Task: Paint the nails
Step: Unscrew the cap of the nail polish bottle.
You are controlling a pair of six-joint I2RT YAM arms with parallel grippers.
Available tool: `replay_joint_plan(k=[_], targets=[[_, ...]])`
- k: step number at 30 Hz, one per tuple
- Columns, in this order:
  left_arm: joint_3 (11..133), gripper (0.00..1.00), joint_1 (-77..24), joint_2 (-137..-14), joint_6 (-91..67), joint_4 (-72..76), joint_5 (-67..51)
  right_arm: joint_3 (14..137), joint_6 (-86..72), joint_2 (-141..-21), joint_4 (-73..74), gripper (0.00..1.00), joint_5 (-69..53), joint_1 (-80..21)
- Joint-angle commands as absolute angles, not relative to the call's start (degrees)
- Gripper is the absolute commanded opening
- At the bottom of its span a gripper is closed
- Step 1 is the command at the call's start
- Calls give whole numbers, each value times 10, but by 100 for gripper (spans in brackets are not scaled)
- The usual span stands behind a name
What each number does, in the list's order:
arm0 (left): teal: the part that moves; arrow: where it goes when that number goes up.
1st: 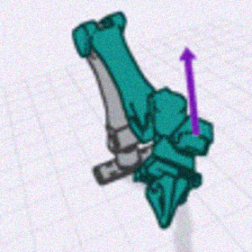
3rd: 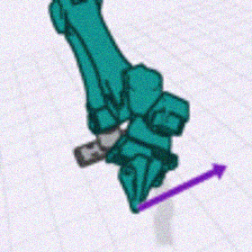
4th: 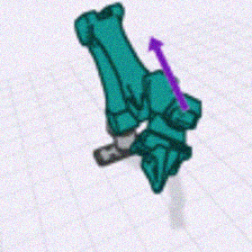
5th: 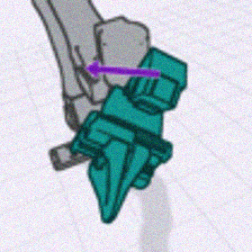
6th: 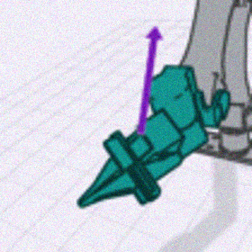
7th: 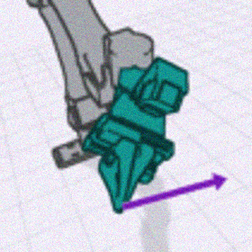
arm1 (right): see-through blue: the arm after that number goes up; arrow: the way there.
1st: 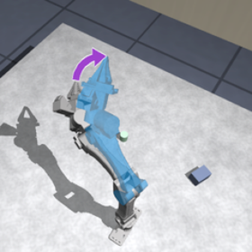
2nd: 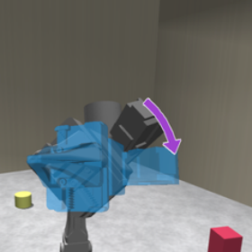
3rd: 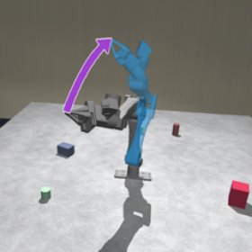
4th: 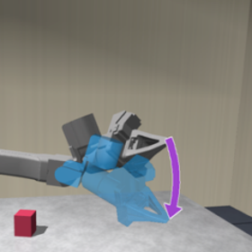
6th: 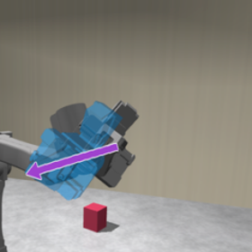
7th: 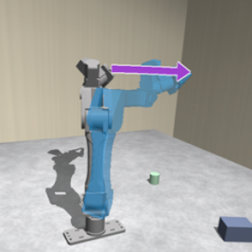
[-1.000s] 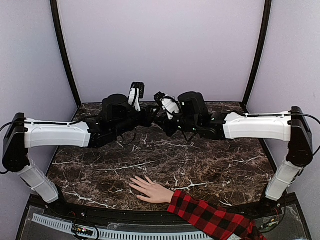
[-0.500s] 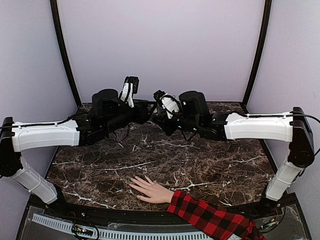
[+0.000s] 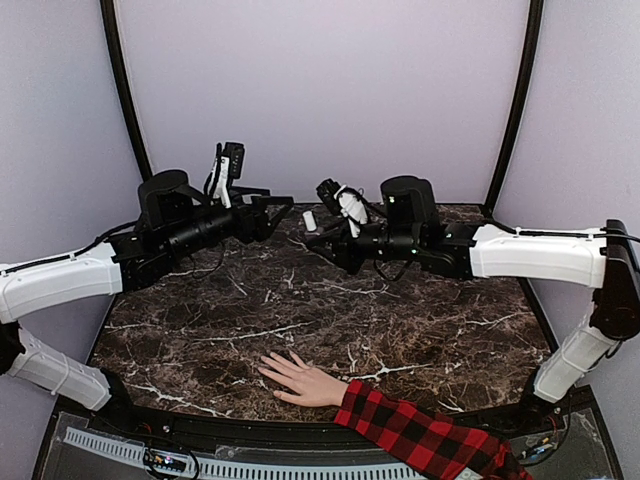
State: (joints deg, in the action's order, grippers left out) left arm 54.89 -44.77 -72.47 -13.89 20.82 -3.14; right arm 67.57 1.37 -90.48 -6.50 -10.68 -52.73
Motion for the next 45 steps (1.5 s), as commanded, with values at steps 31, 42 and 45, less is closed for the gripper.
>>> replay_joint_plan(k=[31,42,45], targets=[[540,34,-441,-757,-92,352,-607,713,28,-908,-56,1,-622,-510],[543,9,-446,-762,-87,334,-607,715,19,-912,-62,1,-620,-509],[542,7,-446,-759,-83,327,-593,713,19,-910,-62,1,-594,-508]])
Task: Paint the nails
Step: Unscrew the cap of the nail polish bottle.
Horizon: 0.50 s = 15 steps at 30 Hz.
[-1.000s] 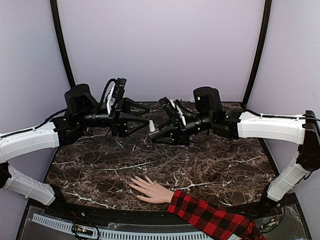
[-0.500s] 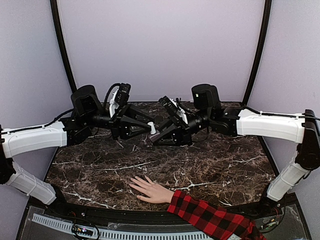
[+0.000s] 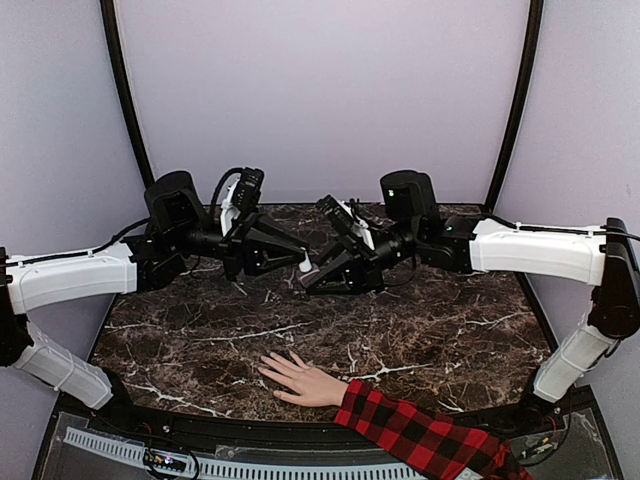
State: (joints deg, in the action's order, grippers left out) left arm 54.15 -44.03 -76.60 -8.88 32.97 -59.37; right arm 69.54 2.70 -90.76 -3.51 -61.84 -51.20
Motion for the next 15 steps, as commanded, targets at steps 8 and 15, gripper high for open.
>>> replay_joint_plan(k=[8,15], targets=[[540,0,-446,-752,-75,292,-503,696,7,-897,-82,1,-472,-498],[543,0,-446,-757,-82,273,-392,697,0,-898,-86,1,-379,-497]])
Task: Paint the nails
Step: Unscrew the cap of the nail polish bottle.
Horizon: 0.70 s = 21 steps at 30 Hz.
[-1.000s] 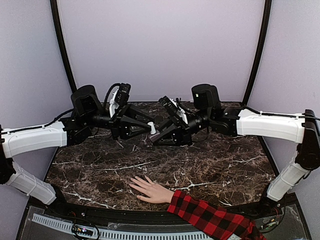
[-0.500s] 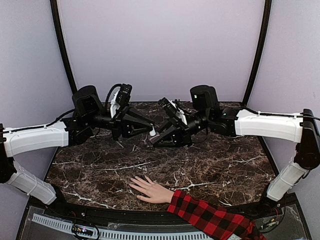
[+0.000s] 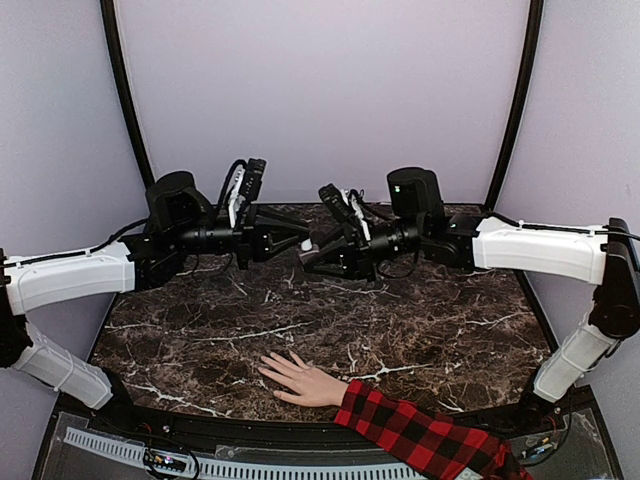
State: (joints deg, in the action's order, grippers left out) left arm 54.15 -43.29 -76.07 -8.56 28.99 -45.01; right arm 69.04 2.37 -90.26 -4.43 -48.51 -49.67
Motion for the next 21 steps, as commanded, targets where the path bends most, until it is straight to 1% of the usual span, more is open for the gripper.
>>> replay_joint_plan(k=[1,8,12,14,16,21], targets=[[543,0,-446,-758,-86,272,-377,698,0,-901,-86,1,-367,-497],[549,0,-446,-776,-94,261,-309,711,-33,-911,-85,0,-271,-496],[550,0,-447,-787,-105,263,-247,722,-48,-925,-79,0,-216,-497],[556,0,-451,-796,-111,260,-209,729,-56,-932,-78,0,-186,-497],[562,0,-453,-806,-128,254,-144,735,-59,-937,-76,0,-157,-497],[580,0,-464,-835,-171,246,-51,747,-64,-947,-74,0,-112,-497]])
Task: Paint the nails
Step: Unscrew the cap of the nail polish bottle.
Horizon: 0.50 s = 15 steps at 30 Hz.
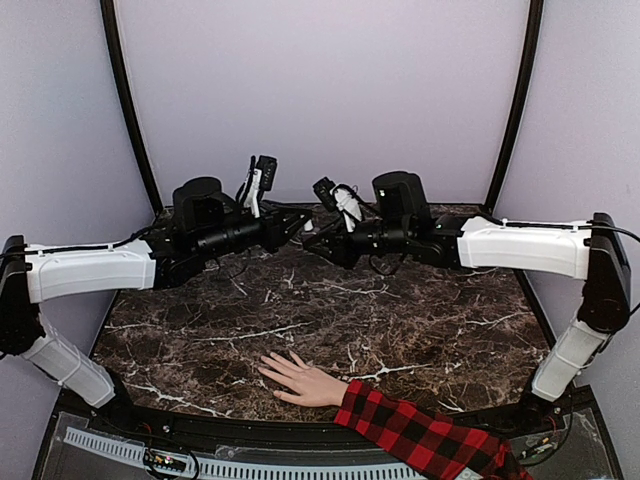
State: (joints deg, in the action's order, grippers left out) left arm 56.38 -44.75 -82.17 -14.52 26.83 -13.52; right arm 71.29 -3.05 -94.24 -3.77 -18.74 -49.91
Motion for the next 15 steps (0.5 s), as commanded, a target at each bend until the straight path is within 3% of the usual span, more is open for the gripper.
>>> replay_joint_plan(k=[1,8,15], targets=[[583,0,-466,-839,-175,247,-29,747,-67,-949,-76,0,-106,-497],[619,0,-491,-877,-206,202,76,761,-73,-962,-67,0,-47,-500],[628,0,-499,-882,-218,186,89,752,-69,-956,-73,0,-49,-503]])
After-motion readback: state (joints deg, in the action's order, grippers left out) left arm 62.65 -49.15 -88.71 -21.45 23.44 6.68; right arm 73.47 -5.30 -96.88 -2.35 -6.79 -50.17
